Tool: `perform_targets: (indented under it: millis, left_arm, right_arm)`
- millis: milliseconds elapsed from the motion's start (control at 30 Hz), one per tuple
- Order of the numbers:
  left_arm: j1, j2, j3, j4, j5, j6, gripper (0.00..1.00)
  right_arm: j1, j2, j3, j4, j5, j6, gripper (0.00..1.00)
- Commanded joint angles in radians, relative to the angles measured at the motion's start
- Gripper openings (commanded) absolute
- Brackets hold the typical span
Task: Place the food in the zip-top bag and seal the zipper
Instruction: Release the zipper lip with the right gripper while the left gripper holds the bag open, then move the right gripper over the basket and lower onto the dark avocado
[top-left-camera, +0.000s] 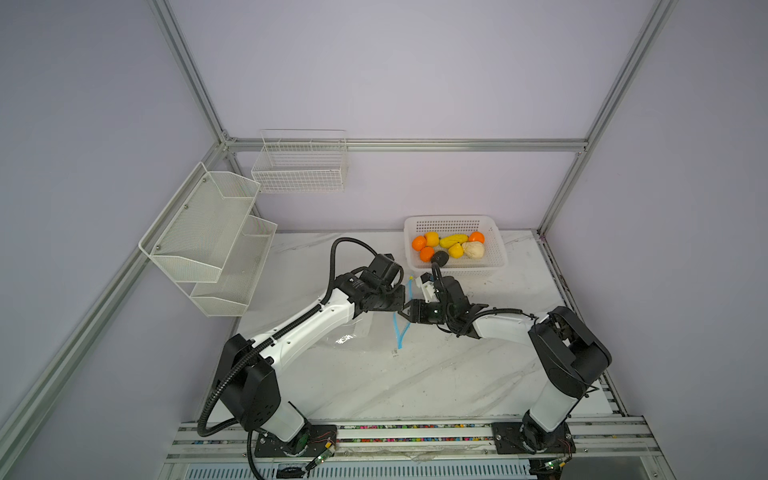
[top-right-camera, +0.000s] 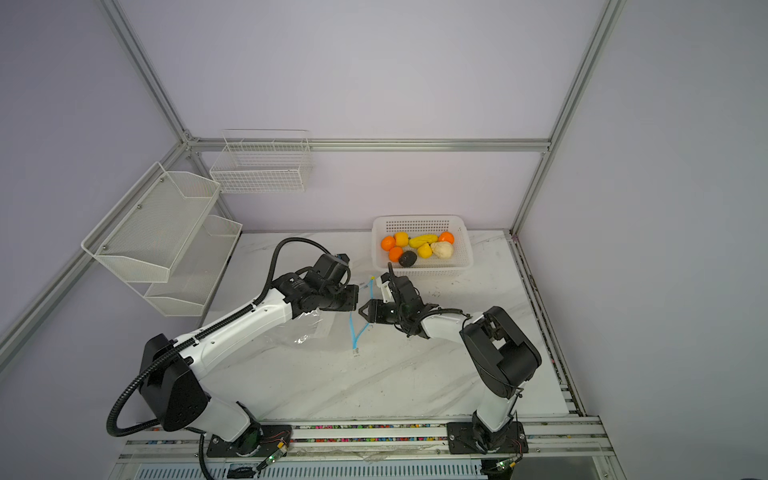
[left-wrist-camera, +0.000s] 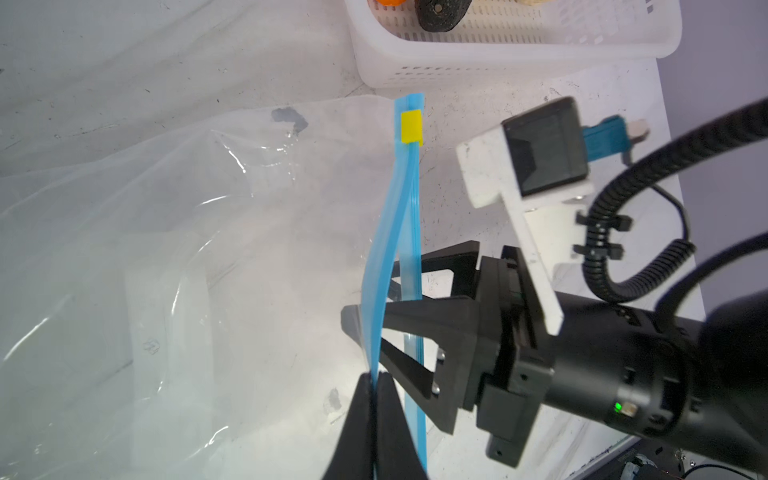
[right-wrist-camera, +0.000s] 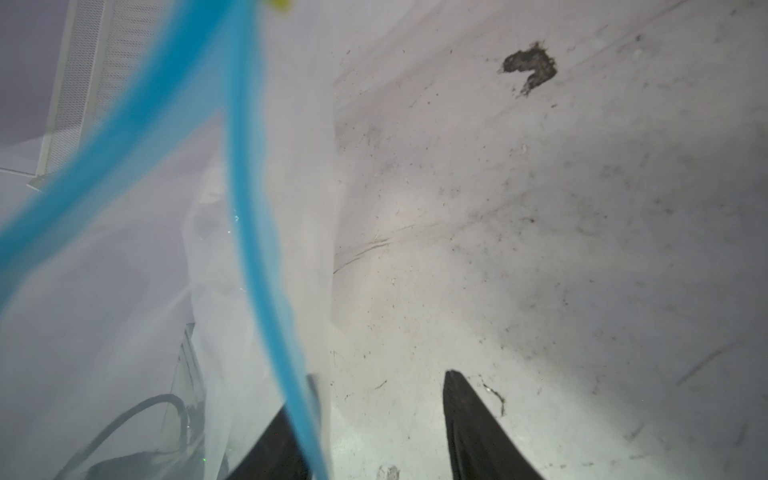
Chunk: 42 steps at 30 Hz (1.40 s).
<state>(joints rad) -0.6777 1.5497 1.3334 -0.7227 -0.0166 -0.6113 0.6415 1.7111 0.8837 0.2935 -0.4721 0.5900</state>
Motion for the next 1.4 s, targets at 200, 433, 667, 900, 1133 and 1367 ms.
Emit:
perform_targets:
  millis: [200, 433, 667, 900, 1133, 1367]
  left_arm:
    - [-0.004, 0.013, 0.048, 0.018, -0.041, -0.030, 0.00]
    - [-0.005, 0.023, 0.058, 0.016, -0.055, -0.030, 0.00]
    - [-0.005, 0.042, 0.079, 0.017, -0.056, -0.024, 0.00]
    - [-0.003, 0.050, 0.101, 0.007, -0.060, -0.012, 0.00]
    - [-0.002, 0.062, 0.119, 0.003, -0.056, -0.010, 0.00]
    - [-0.002, 0.076, 0.128, 0.005, -0.054, -0.015, 0.00]
  right_arm:
    - [0.001, -0.110, -0.037, -0.069, 0.009, -0.028, 0.53]
    - [-0.019, -0.207, -0.035, -0.125, 0.034, -0.036, 0.54]
    - [-0.141, -0.258, 0.074, -0.295, 0.139, -0.188, 0.54]
    - [-0.236, -0.119, 0.284, -0.394, 0.282, -0.325, 0.53]
    - [-0.267, 0.075, 0.517, -0.489, 0.371, -0.402, 0.53]
    - [-0.300, 0.219, 0.694, -0.575, 0.438, -0.475, 0.53]
